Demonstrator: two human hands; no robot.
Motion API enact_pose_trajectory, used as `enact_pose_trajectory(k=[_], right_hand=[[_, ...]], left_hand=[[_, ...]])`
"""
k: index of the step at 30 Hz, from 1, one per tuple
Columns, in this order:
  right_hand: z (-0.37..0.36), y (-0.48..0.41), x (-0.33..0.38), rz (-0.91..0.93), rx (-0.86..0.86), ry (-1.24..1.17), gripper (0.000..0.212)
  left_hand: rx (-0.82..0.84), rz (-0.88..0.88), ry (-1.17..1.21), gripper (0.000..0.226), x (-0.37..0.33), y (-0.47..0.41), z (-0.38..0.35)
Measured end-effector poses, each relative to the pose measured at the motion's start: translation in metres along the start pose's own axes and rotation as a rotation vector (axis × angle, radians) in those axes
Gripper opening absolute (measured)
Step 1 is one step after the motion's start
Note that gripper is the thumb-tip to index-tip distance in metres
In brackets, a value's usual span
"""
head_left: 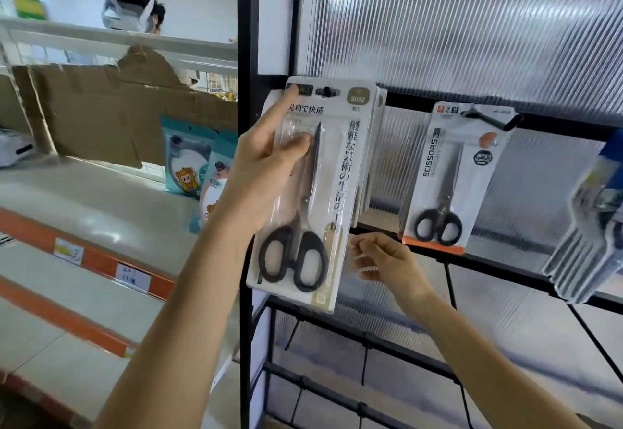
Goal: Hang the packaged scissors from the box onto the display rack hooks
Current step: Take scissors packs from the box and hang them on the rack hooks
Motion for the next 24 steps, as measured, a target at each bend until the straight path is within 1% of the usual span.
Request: enact_pose_trajectory(k=[4,8,15,24], right_hand=[[-0.001,-0.002,-0.002,-0.008,-0.003,0.014,0.024],[-0.002,-0.005,0.000,-0.008,-0.003,0.006,0.024],[0.000,-0.009,0.000,-0.013,-0.009,-0.008,0.025],[-0.002,-0.016,-0.001,-0.023,-0.021,0.025,0.024]], left_hand=[[-0.007,-0.059,-0.021,0.058,-0.003,-0.002,0.001],[-0.029,-0.041,-0.066,0.058,-0.004,-0.007,0.001],[0.003,-0.003,-0.110,0.057,-0.004,-0.008,0.011],[0.025,-0.002,-0.190,0.056,0.001,-0.009,0.008]])
Point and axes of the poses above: each hand's wrist, its own y-axis away from the middle knuckle, its own z-axis out of the back of the hand, x = y × z, the point moved 4 cm from there along -y, towards the middle knuckle, and after that the axes turned 2 degrees about -z, right-handed, at the moved point
